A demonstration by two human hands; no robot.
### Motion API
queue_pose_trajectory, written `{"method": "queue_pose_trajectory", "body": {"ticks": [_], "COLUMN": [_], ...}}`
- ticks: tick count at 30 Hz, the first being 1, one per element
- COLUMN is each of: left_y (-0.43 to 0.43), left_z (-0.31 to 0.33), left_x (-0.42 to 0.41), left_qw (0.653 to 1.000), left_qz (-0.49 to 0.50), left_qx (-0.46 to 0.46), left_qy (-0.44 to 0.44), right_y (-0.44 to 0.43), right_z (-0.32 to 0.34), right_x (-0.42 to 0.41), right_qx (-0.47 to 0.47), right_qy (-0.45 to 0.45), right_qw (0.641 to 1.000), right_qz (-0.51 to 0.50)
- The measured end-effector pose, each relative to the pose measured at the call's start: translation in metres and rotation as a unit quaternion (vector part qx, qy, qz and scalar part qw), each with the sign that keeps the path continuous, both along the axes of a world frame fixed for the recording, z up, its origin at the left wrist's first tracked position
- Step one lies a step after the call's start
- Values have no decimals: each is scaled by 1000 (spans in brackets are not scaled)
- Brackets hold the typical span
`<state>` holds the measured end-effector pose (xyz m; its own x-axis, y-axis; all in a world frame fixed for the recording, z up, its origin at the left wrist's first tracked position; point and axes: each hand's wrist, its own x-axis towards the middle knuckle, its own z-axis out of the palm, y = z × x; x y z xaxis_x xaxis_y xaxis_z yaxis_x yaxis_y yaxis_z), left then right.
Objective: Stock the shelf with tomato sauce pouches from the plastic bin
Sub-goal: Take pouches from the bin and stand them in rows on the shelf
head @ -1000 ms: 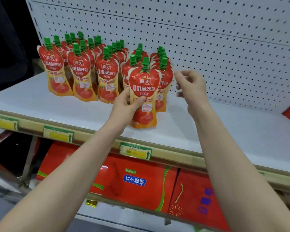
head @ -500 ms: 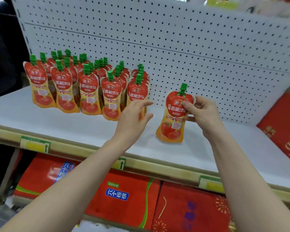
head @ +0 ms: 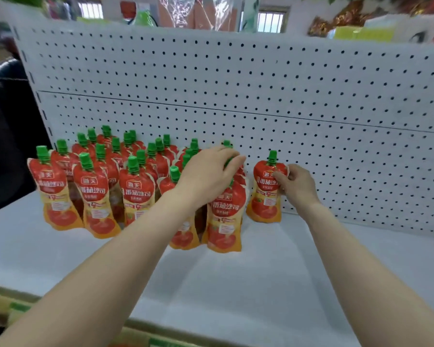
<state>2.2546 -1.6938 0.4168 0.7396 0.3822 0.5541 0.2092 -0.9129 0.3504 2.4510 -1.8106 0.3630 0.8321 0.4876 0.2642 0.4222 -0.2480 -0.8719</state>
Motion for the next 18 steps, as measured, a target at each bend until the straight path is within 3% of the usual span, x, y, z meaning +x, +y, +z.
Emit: {"method": "queue_pose_trajectory", "body": {"ticks": [10,18], "left_y": [6,2], "left_z": [-12,-11], "left_x": [7,7], "left_qw": [999,997], "left_qz": [-5,2], "left_qx": [49,73], "left_qy": [19,13], "right_y": [37,16], "right_z": [-12,-7], "right_x": [25,5], "right_qx": [-6,-32], "right_qy": [-23,-108], "right_qw": [1000,993], "right_qz": [-9,-41]}}
